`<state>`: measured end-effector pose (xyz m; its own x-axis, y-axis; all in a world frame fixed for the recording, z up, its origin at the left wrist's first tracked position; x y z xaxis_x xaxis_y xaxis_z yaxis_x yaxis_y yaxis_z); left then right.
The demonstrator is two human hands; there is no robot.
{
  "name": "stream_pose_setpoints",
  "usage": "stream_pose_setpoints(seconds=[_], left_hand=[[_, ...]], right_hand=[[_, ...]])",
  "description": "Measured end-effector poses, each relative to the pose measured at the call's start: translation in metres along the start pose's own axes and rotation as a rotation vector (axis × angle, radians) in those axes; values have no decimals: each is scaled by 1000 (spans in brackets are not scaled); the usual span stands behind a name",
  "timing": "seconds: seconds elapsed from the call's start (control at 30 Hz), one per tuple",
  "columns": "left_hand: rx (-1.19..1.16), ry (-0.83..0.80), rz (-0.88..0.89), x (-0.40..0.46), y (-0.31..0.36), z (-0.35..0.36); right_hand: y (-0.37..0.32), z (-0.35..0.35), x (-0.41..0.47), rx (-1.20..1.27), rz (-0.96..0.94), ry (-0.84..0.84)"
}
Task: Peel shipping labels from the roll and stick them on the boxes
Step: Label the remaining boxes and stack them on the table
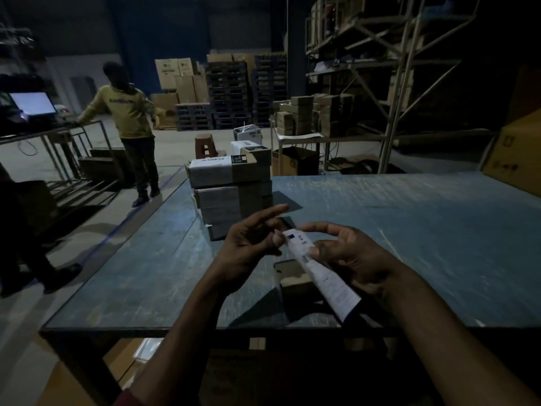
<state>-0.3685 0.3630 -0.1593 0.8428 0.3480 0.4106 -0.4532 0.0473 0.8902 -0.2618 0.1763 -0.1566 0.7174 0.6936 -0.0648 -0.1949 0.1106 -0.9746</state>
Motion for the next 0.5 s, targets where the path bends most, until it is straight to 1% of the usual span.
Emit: stream_pose_setpoints(seconds=[0.1,0.2,0.27,0.33,0.4,0.5], left_hand=[[114,-31,-107,2,-4,-14],[234,-97,-162,4,-1,-20],[234,-113,-196,5,1,-21],[157,-30,-242,4,0,-20],[103,99,-289,0,-2,-15],[128,199,-357,-10,-10,-3]], right_hand=[[-8,-12,-6,-125,-81,59],[-14,-17,-9,-250,-105,121],[-16,-20,-10,-310,-147,194],[-15,-23,-9,-292,-181,280],[-11,-25,-6,-266,-214,359],[-2,-23,1,-259,-233,433]])
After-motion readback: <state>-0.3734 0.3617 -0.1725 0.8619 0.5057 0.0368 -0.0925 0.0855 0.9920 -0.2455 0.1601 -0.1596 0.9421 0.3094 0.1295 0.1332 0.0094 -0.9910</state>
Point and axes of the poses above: each hand's wrist, its own x-axis towards the middle knuckle, its own z-axis out of the palm, y = z × x, the point moved 3 cm from there along x, towards the middle knuckle, and after that the axes turned 12 degrees about y, right-handed, at the moved point
